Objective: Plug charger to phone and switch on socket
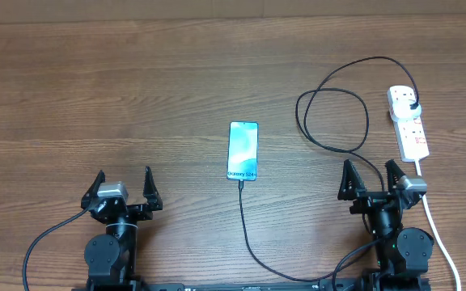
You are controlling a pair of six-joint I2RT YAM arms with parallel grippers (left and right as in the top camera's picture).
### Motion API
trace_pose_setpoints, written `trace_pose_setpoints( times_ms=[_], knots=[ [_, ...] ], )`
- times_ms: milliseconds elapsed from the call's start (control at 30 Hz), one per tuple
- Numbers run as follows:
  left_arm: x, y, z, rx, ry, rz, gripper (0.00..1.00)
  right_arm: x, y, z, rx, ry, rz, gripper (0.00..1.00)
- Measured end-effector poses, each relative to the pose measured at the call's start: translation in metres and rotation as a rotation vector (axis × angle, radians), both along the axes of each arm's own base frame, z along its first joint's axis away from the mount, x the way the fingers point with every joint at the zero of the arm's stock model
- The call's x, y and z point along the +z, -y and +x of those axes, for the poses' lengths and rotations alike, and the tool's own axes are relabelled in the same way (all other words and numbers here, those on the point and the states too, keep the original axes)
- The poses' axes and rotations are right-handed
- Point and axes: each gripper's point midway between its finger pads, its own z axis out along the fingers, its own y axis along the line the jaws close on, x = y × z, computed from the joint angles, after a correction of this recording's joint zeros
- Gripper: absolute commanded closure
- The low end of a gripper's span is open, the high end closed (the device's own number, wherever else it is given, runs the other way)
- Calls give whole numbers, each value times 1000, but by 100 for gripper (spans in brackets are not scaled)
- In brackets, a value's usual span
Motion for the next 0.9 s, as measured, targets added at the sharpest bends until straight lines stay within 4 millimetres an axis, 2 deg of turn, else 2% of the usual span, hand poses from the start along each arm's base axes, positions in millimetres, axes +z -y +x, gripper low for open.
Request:
trace_pose_setpoints(
  times_ms=[900],
  knots=[
    [0,0,0,0,0,0,0,-1,-1,0,-4,2,-76,0]
  ],
)
